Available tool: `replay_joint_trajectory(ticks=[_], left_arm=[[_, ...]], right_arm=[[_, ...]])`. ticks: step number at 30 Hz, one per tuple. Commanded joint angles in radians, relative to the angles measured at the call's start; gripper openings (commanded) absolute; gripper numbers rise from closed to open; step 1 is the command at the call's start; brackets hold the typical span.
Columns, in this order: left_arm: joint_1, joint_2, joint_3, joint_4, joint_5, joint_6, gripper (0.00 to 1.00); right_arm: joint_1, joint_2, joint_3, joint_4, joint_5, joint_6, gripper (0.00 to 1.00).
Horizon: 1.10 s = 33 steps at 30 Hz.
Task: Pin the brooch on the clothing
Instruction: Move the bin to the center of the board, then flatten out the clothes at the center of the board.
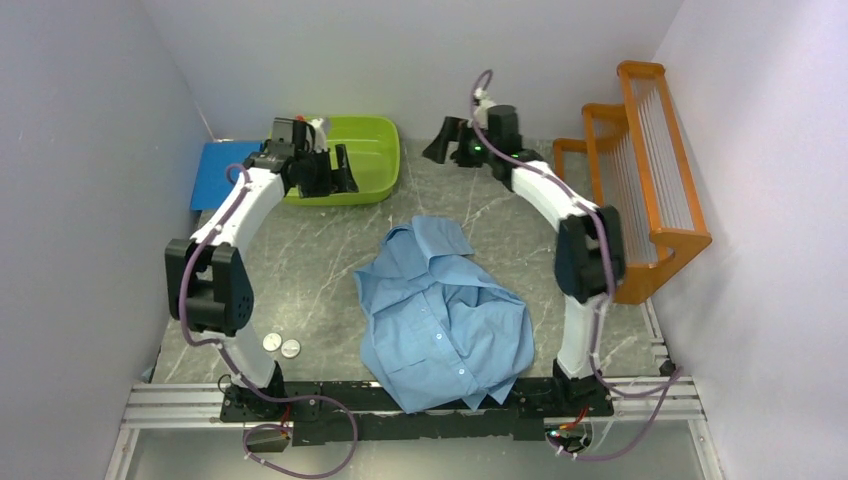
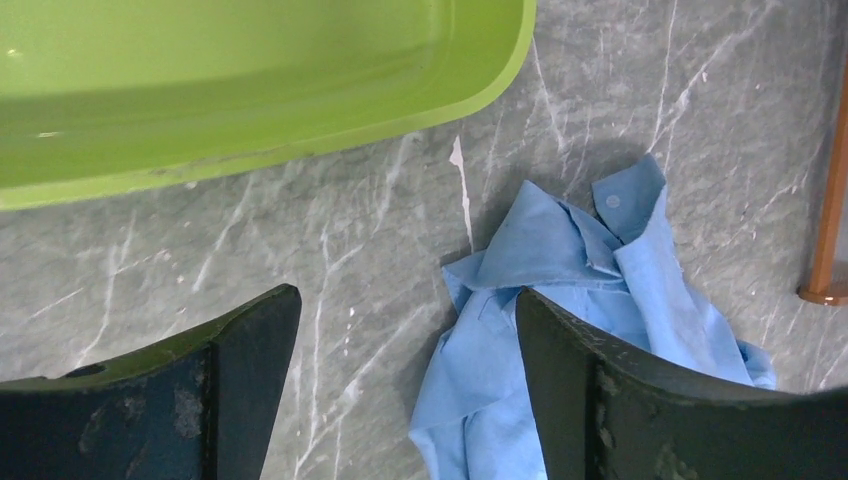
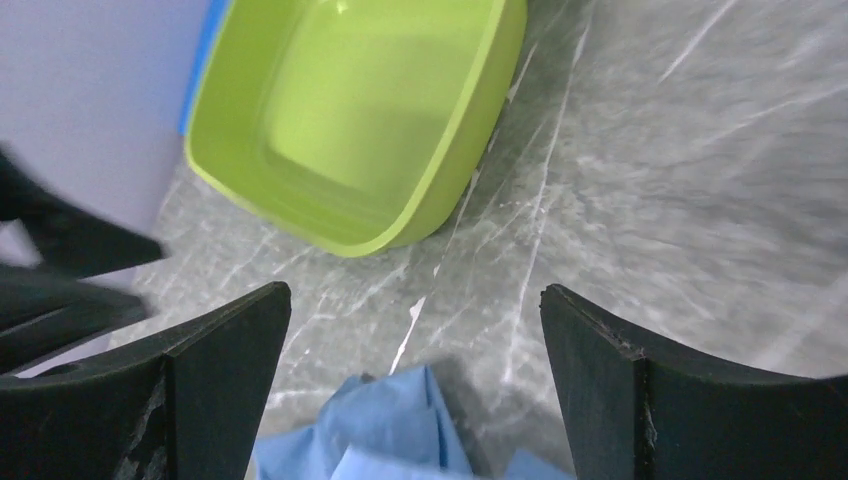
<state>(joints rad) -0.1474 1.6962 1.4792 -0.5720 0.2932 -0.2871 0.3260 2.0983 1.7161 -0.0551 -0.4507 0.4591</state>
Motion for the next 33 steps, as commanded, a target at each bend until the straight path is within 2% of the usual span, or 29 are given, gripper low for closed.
replay_joint_trajectory(ticks=[1,5,10,13,16,18,23,28,33], left_arm=[[-0.082,0.112,0.115,-0.05,-0.005,-0.015,0.83],[-0.186,0.214,0.247,-0.075,-0.071,-0.012,0.8],[-0.265,0.419,0.484,-0.094,-0.113,-0.03,0.77],[-0.285,0.561,0.659,-0.129,-0.143,-0.045,0.77],[-0.285,0.696,0.83,-0.148,-0.192,-0.084,0.77],[-0.285,0.753,0.892,-0.141,-0.228,-0.098,0.75],[-0.285,0.803,0.9,-0.055,-0.344,-0.111,0.71],[-0.285,0.805,0.911,-0.06,-0.52,-0.072,0.72],[-0.29,0.721,0.84,0.018,-0.335,-0.036,0.81]], right_arm=[[-0.035,-0.334,-0.216,0.036,0.051,-0.067,1.0],[-0.042,-0.602,-0.493,0.05,0.089,-0.06,1.0],[-0.043,-0.831,-0.726,0.025,0.077,-0.032,1.0],[-0.042,-0.927,-0.801,-0.024,0.079,-0.06,1.0],[-0.044,-0.971,-0.829,-0.13,0.147,-0.089,1.0],[-0.043,-0.988,-0.844,-0.185,0.173,-0.106,1.0],[-0.043,-1.033,-0.929,-0.213,0.173,-0.073,1.0],[-0.043,-1.063,-0.991,-0.217,0.182,-0.047,1.0],[-0.043,-1.074,-0.994,-0.243,0.164,-0.066,1.0]])
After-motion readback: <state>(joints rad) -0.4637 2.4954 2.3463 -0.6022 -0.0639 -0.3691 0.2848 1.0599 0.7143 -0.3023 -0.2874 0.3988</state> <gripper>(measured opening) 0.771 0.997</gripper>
